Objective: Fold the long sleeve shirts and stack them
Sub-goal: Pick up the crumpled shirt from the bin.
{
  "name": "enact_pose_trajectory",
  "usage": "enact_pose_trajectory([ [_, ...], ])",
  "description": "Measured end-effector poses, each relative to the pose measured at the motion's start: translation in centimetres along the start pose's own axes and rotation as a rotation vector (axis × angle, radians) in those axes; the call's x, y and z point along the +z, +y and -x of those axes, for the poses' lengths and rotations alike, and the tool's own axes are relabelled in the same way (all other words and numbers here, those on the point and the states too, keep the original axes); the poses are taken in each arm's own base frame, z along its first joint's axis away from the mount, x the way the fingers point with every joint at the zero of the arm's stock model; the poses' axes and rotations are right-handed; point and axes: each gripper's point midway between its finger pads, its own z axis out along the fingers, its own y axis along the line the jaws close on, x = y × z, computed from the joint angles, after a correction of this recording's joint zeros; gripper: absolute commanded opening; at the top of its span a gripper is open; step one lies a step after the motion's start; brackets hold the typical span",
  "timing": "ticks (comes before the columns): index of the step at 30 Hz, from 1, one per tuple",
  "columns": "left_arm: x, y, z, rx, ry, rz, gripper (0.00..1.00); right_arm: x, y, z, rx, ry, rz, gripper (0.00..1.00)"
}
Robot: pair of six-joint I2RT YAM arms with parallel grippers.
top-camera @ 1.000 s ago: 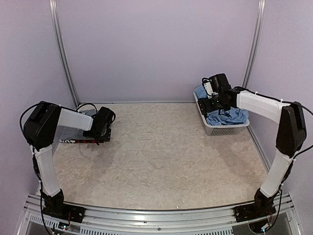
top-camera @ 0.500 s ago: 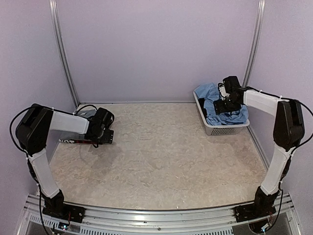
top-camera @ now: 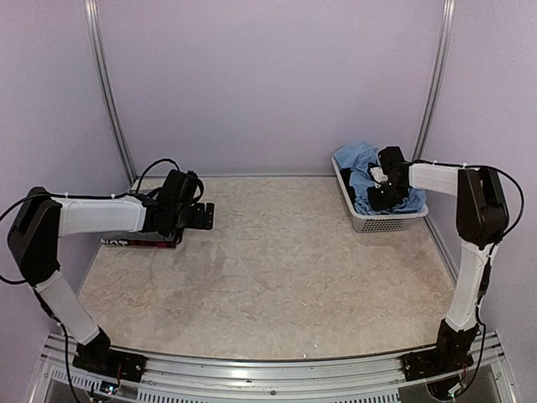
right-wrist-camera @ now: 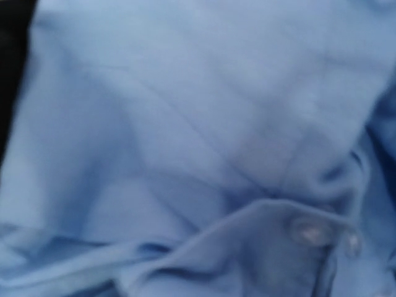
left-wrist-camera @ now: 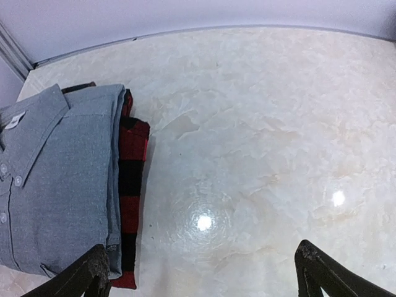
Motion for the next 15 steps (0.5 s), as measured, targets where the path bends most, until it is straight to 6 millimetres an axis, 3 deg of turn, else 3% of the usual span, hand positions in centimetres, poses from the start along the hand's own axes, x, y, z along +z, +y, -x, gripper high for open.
enact_pose_trajectory([
  [1,-0.7,-0.4,0.6,-0.004,-0.018,-0.013,0.99,0.0,0.0,0.0,0.007,0.002,0.006,0.0],
  [4,-3.0,-1.4,2.4,-0.022,-0.079,-0.056,0.99,-1.0,0.3,0.7,-0.001,-0.019,0.024,0.0],
  [7,-5.3,-2.1,4.2,-0.052,-0.138,-0.094,0.99,-4.7,0.6,2.8,-0.006,-0.098,0.045,0.0],
  [11,-7.6,-2.1,6.1,-0.098,-0.202,-0.128,0.99,-14.5,1.2,8.7,-0.014,-0.326,0.088,0.0],
  [15,-9.9,-1.5,7.7,-0.159,-0.281,-0.164,0.99,-27.8,4.4,15.3,-0.065,-0.634,0.18,0.0],
])
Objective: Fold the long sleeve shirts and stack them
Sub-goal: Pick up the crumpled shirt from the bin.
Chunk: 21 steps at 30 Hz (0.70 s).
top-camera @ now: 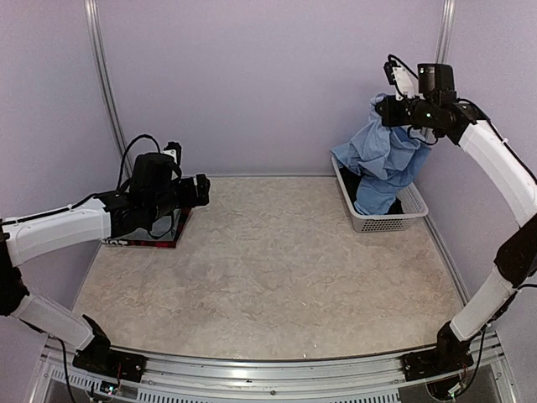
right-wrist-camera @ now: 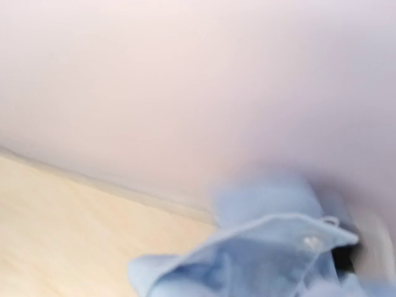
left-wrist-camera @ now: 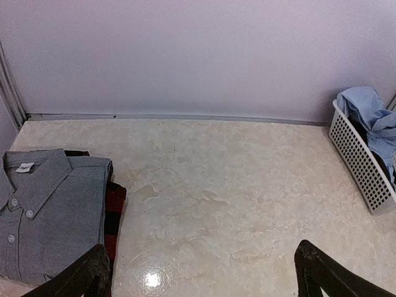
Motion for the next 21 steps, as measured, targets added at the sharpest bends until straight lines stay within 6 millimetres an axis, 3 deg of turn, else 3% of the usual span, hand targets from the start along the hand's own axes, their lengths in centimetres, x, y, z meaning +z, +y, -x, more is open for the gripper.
enact_pose_trajectory([
  [3,-1.5,0.1,1.1,-0.038,-0.059,-0.036,0.99,-4.8,6.9,6.3,-0.051,-0.165,0.161,0.0],
  [6,-3.0,-0.1,1.9,-0.066,-0.109,-0.08,0.99,-8.8,14.1,8.8,-0.093,-0.248,0.365,0.0],
  [10,-5.0,-0.7,3.1,-0.095,-0.179,-0.166,0.99,-11.7,20.8,8.4,-0.133,-0.258,0.588,0.0],
  [14,-7.3,-2.7,3.0,-0.077,-0.232,-0.321,0.99,-13.5,25.8,6.8,-0.154,-0.224,0.805,0.0],
  [21,-11.1,-8.5,1.0,0.051,-0.267,-0.616,0.99,-15.8,29.8,5.7,-0.122,-0.186,1.064,0.0],
])
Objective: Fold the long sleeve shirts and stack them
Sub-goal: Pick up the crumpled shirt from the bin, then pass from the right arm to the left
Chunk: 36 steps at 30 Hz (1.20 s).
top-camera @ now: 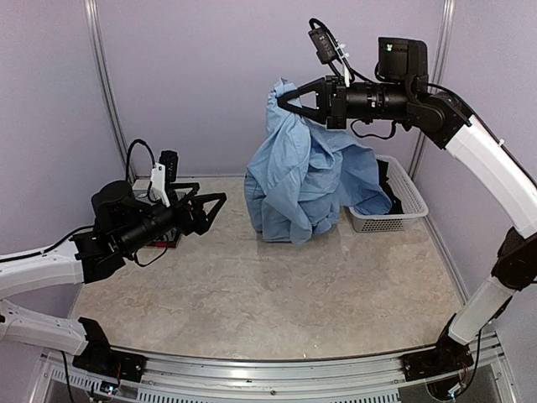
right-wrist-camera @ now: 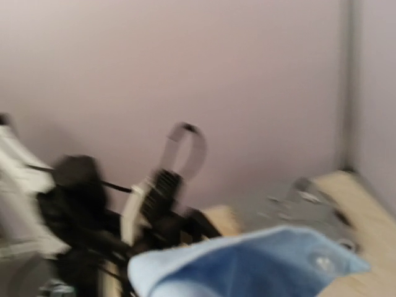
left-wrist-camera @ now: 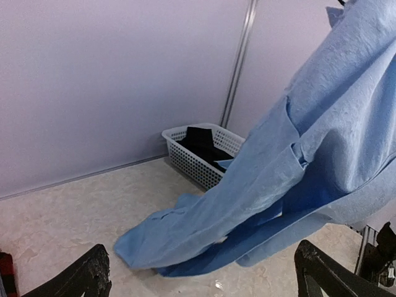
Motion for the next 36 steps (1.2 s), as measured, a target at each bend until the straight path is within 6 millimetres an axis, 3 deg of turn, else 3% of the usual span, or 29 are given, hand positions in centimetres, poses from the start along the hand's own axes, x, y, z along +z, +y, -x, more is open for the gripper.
enact_pose_trajectory([
  [6,0.0,-6.2,0.0,0.113,-0.018,-0.205,0.99,-0.2,5.0,2.9,0.043,-0.087,0.239,0.0],
  [11,1.0,-10.0,0.8,0.204,-0.042,-0.297,0.97,-0.9,6.7,4.8,0.061,-0.128,0.323,0.0],
  [13,1.6,-10.8,1.0,0.226,-0.051,-0.318,0.83,-0.8,6.7,4.8,0.071,-0.127,0.332,0.0],
  [16,2.7,-11.4,0.9,0.248,-0.05,-0.329,0.53,-0.1,6.0,4.3,0.096,-0.115,0.321,0.0],
  [20,3.6,-10.3,0.0,0.241,-0.015,-0.295,0.0,1.1,2.8,2.9,0.148,-0.092,0.251,0.06],
  [22,4.0,-8.7,0.0,0.229,-0.003,-0.256,0.0,1.3,0.3,2.0,0.177,-0.084,0.181,0.14],
  [23,4.1,-7.5,0.1,0.222,0.004,-0.226,0.0,1.4,-1.2,1.4,0.192,-0.079,0.14,0.24],
  [26,3.6,-2.4,0.9,0.19,0.013,-0.081,0.0,1.2,-6.4,-0.5,0.231,-0.06,-0.029,0.53],
  [28,2.5,0.8,2.0,0.172,-0.001,0.019,0.0,0.9,-9.4,-1.9,0.245,-0.04,-0.139,0.66],
  [32,-0.8,5.5,6.1,0.137,-0.094,0.195,0.0,-0.3,-14.8,-5.9,0.258,0.028,-0.37,0.76],
  [36,-2.7,6.1,8.6,0.112,-0.171,0.239,0.0,-2.0,-19.0,-11.5,0.291,0.134,-0.565,0.8],
])
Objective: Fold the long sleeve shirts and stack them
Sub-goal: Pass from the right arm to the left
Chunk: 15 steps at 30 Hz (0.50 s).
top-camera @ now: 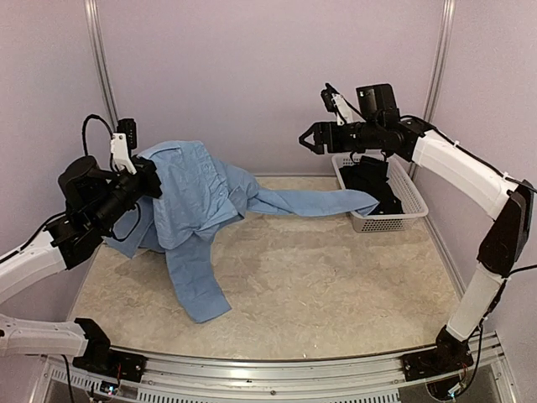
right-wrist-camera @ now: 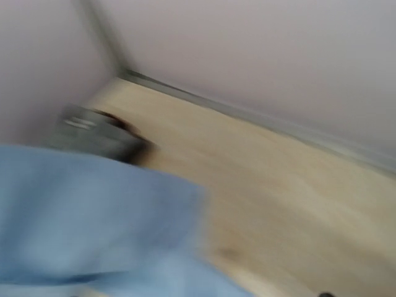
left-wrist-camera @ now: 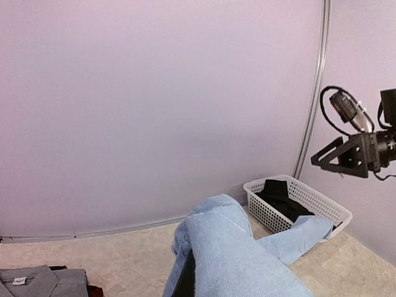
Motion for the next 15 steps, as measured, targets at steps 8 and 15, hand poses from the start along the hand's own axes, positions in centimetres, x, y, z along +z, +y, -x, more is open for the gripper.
enact_pose_trajectory([
  [8,-0.2,1.6,2.1,-0.081,-0.031,0.049,0.0,-0.7,-12.4,-7.6,0.044,0.158,-0.407,0.81],
  [15,-0.9,2.1,7.8,-0.15,-0.15,0.072,0.0,-2.8,-18.2,-10.9,0.066,0.219,-0.587,0.81],
])
